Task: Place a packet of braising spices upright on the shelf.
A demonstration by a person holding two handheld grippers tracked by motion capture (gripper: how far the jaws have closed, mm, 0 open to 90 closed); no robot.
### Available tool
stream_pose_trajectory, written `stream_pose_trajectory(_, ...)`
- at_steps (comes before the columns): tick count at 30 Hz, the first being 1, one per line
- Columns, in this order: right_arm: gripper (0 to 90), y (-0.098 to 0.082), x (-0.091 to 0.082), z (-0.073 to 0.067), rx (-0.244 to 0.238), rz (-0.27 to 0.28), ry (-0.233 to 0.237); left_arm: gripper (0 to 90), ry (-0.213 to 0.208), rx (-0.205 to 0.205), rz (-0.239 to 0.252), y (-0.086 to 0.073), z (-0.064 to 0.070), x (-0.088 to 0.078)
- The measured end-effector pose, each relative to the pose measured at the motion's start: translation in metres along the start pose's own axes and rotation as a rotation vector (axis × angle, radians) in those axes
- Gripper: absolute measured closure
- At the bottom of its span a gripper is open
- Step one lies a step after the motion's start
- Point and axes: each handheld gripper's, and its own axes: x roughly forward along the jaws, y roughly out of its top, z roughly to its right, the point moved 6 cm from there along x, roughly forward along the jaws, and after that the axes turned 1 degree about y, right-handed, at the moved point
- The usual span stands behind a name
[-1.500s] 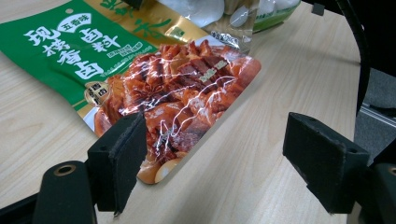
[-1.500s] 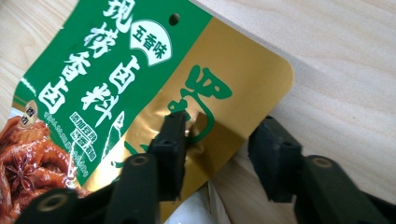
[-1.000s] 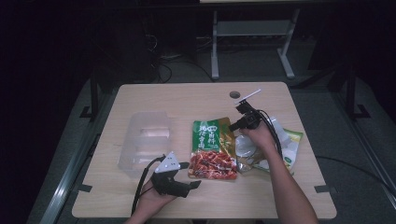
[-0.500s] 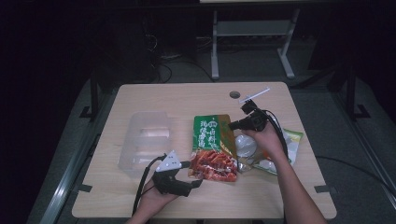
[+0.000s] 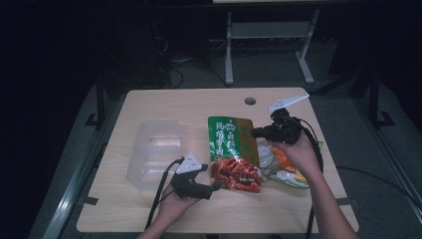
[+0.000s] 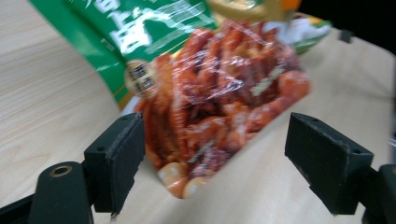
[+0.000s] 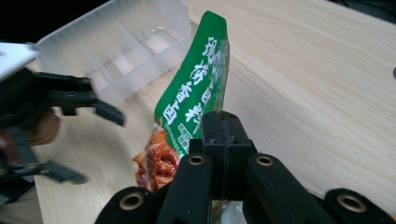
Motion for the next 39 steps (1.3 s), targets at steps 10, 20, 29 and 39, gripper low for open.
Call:
stream_pose_trajectory(10, 90.0, -0.006, -0.016, -0.005, -0.033, 0.007, -0.003, 18.3, 0.017, -0.092, -0.01, 0.011, -0.013, 0.028)
stream_pose_trajectory(20, 90.0, -0.016, -0.021, 0.003, -0.029, 0.013, 0.003, 29.9, -0.126, -0.23, -0.039, 0.017, -0.029, 0.054)
stream_pose_trajectory(29, 90.0, -0.026, -0.018, 0.012, -0.011, -0.014, -0.018, 78.2, -0.178, -0.207, -0.03, 0.02, -0.025, 0.054)
stream_pose_trajectory(39, 88.5, -0.039, -0.02, 0.026, 0.041, 0.004, -0.006, 87.8, -0.146, -0.154, -0.003, 0.02, -0.018, 0.047)
